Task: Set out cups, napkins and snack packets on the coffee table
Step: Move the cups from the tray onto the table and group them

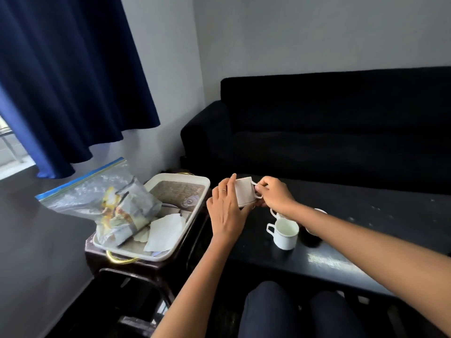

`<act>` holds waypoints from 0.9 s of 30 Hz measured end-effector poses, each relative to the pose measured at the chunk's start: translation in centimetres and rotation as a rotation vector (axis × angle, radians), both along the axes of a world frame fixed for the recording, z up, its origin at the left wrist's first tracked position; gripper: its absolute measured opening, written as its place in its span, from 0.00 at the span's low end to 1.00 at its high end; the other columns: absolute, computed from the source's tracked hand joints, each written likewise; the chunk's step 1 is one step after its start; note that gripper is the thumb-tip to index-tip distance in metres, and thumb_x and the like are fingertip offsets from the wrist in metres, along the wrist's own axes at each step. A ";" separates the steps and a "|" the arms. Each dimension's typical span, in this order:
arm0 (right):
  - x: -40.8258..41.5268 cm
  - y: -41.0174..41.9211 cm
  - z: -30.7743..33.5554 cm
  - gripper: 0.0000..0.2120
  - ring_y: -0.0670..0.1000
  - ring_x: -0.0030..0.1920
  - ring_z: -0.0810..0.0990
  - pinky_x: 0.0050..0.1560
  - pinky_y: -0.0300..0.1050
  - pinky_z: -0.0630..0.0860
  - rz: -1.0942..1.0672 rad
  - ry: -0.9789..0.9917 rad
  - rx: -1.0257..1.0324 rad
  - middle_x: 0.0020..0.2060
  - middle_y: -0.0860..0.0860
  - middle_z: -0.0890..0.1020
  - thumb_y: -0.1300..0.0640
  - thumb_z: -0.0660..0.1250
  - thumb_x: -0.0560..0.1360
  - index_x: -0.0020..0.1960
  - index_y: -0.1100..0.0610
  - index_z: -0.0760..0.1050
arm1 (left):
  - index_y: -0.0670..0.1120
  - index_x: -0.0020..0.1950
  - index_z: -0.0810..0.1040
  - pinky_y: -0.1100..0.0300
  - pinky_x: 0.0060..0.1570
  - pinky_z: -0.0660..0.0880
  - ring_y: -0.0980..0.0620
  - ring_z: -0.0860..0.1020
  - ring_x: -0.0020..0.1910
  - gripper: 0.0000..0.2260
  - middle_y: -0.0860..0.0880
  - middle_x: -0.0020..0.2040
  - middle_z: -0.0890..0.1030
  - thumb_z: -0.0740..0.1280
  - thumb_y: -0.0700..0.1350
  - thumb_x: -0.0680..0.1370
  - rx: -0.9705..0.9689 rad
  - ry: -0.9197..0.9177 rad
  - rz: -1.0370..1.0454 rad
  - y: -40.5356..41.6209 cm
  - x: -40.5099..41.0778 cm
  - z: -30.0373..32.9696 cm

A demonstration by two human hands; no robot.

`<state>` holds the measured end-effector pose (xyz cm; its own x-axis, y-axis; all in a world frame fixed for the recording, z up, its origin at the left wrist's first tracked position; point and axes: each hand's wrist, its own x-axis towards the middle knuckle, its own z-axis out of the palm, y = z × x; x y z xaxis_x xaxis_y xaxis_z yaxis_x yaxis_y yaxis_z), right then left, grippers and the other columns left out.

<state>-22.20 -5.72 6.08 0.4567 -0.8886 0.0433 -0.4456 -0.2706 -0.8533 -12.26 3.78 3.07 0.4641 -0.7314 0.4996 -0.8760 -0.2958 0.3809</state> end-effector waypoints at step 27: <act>-3.3 1.9 -3.7 0.22 0.45 0.43 0.76 0.46 0.40 0.73 0.031 -0.214 0.216 0.50 0.51 0.79 0.69 0.65 0.71 0.62 0.53 0.69 | 0.42 0.54 0.80 0.60 0.44 0.71 0.52 0.78 0.48 0.23 0.50 0.46 0.82 0.70 0.60 0.71 -0.237 1.392 0.029 -0.5 -2.6 -0.8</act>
<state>-25.50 -3.80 2.38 0.4844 -0.8736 -0.0470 -0.2440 -0.0833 -0.9662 -14.84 3.31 2.30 0.6859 -0.6775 -0.2657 0.2581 -0.1149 0.9593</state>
